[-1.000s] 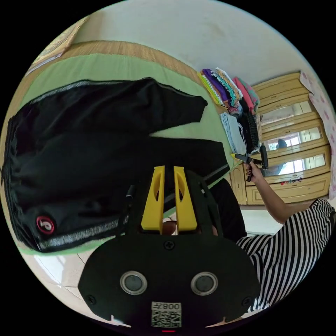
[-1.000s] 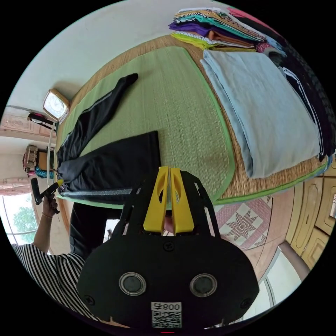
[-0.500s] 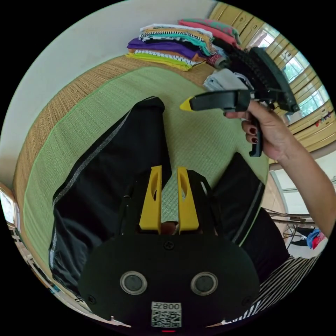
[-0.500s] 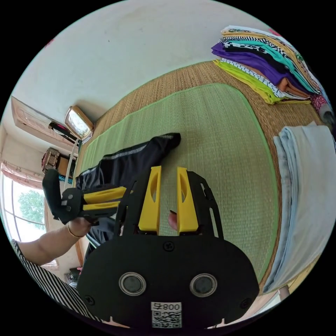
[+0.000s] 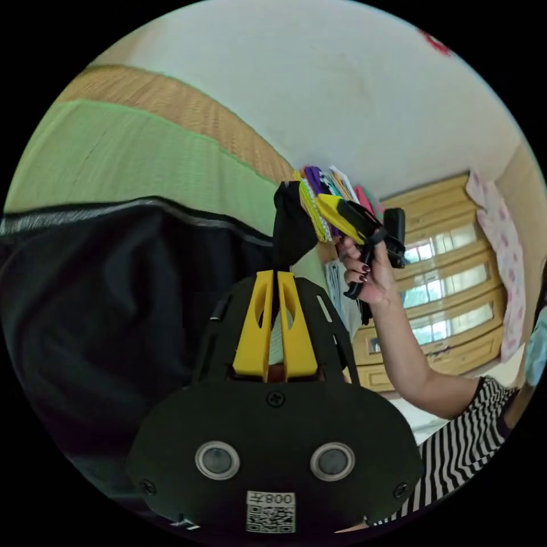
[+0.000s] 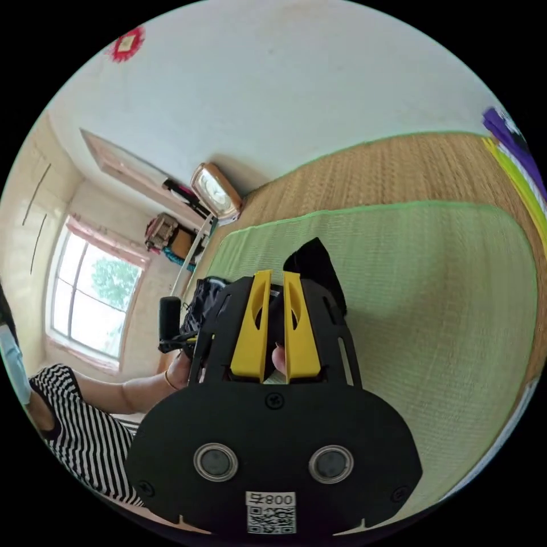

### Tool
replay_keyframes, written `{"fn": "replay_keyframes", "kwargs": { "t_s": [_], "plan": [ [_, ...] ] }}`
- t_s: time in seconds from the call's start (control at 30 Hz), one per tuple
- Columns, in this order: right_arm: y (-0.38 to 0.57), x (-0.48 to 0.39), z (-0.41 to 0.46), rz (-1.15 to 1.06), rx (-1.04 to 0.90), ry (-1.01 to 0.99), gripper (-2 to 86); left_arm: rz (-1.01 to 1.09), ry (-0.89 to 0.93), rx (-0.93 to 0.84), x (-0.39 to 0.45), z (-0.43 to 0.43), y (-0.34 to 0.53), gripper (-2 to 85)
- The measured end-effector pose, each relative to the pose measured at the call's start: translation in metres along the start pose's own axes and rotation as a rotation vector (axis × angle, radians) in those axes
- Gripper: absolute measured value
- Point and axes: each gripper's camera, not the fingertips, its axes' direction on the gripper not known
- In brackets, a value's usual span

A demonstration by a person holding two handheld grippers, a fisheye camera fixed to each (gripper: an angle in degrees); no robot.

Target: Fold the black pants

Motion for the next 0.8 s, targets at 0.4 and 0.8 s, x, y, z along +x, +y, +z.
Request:
{"fn": "replay_keyframes", "kwargs": {
  "t_s": [0.4,0.8],
  "plan": [
    [0.042,0.004,0.041,0.039,-0.08,0.118,8.0,0.0,0.031,-0.028,-0.048,0.013,0.004,1.4],
    [0.024,0.022,0.07,0.104,-0.14,0.123,3.1,0.056,0.029,-0.055,-0.047,0.024,0.002,1.4]
  ]
}}
